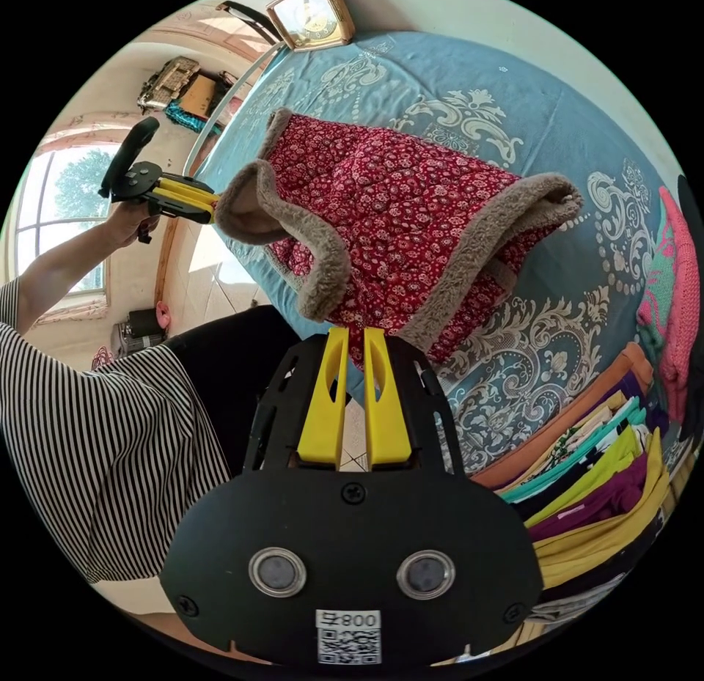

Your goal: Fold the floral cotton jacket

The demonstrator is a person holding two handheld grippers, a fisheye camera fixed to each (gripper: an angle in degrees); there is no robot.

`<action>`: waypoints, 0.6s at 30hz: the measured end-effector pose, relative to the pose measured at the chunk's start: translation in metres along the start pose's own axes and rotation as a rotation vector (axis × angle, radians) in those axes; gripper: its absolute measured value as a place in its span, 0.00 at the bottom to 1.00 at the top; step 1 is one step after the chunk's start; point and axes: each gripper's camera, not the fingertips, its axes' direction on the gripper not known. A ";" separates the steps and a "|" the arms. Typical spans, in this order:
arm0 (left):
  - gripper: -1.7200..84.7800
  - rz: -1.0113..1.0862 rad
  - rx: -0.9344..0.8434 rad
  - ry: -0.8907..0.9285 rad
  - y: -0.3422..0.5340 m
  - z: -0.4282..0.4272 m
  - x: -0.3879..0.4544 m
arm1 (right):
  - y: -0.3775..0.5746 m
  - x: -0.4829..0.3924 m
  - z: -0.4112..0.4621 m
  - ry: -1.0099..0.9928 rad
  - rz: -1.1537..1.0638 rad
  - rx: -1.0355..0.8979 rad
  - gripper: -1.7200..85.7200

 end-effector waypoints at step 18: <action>0.05 -0.091 -0.088 0.053 0.003 0.130 -0.070 | 0.011 0.072 0.135 -0.102 0.056 -0.088 0.08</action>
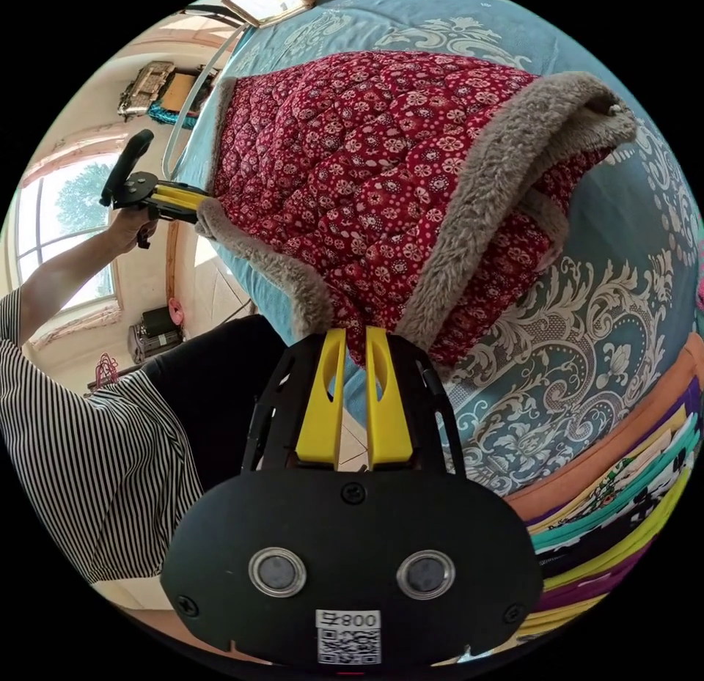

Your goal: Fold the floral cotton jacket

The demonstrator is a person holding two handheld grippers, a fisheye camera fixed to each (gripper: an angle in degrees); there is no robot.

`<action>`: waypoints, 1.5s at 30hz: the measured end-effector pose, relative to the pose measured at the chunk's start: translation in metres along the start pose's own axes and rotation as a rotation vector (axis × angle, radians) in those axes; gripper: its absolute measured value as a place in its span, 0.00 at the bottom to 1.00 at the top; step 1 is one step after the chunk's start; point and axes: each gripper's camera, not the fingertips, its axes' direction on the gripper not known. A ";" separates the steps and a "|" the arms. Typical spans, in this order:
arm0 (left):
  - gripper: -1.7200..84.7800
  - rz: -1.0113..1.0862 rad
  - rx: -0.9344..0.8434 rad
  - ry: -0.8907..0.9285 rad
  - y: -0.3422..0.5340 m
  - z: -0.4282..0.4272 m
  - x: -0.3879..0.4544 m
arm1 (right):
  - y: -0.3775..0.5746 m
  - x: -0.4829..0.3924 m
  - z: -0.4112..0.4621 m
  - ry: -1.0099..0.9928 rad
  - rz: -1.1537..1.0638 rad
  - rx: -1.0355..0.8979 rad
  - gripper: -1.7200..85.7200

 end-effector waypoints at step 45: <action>0.15 -0.171 0.402 0.746 0.040 0.018 -0.177 | 0.043 0.121 0.024 -0.619 0.179 0.260 0.14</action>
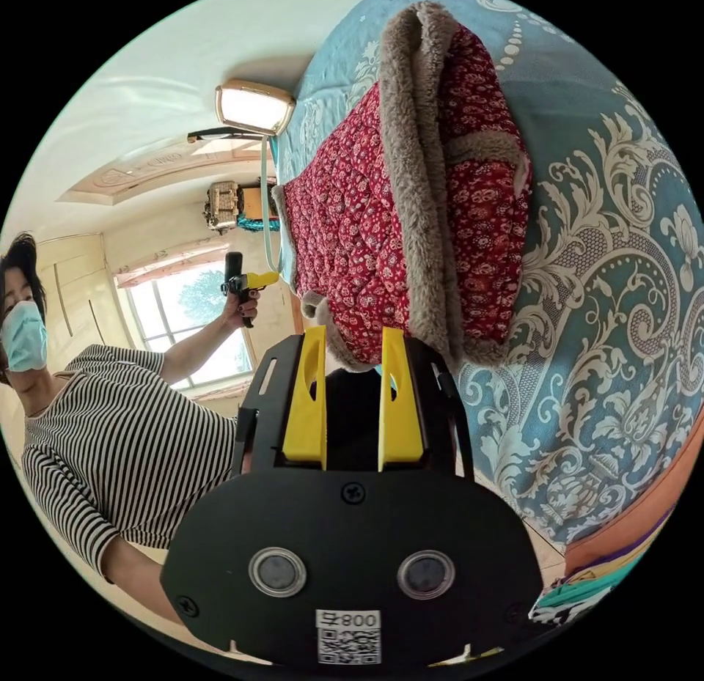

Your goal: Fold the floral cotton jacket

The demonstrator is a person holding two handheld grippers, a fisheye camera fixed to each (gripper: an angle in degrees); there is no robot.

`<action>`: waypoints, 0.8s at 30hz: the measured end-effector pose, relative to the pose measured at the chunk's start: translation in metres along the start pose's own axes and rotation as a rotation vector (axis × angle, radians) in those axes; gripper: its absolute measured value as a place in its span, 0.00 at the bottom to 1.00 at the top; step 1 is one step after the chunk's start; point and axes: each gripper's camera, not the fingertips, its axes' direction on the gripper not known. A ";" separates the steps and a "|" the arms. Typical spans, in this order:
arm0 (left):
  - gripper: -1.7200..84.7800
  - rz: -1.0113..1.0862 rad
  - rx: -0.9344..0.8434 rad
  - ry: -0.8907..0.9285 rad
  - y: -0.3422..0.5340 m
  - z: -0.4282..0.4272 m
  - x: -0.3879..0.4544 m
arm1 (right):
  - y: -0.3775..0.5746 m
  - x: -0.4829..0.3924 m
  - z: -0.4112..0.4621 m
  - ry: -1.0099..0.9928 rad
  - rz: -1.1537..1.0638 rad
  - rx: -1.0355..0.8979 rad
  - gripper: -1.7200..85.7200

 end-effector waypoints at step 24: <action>0.02 0.102 0.092 -0.511 -0.090 0.042 0.068 | -0.084 -0.184 0.062 0.811 -0.099 0.221 0.02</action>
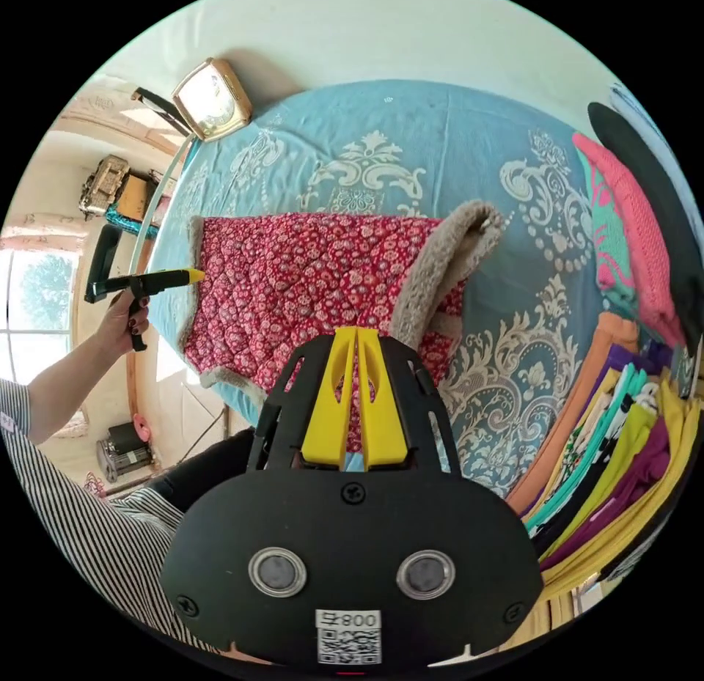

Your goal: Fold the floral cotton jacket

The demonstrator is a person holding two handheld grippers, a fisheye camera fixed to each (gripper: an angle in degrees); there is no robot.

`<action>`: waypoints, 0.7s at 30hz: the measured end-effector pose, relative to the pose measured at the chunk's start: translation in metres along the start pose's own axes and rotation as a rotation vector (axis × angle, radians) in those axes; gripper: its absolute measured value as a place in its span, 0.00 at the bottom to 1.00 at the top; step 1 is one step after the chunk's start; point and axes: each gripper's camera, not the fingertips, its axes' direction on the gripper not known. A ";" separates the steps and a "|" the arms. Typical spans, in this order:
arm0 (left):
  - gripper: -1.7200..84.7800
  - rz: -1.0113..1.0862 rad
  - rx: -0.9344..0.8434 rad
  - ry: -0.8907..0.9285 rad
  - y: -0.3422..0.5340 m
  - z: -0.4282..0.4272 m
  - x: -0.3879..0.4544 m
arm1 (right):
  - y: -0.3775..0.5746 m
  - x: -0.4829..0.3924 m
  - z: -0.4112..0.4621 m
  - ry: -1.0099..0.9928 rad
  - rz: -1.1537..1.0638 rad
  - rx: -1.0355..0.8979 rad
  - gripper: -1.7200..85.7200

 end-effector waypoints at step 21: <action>0.02 -0.120 0.172 -0.158 -0.051 -0.010 -0.007 | -0.075 0.005 -0.011 0.104 0.163 0.085 0.02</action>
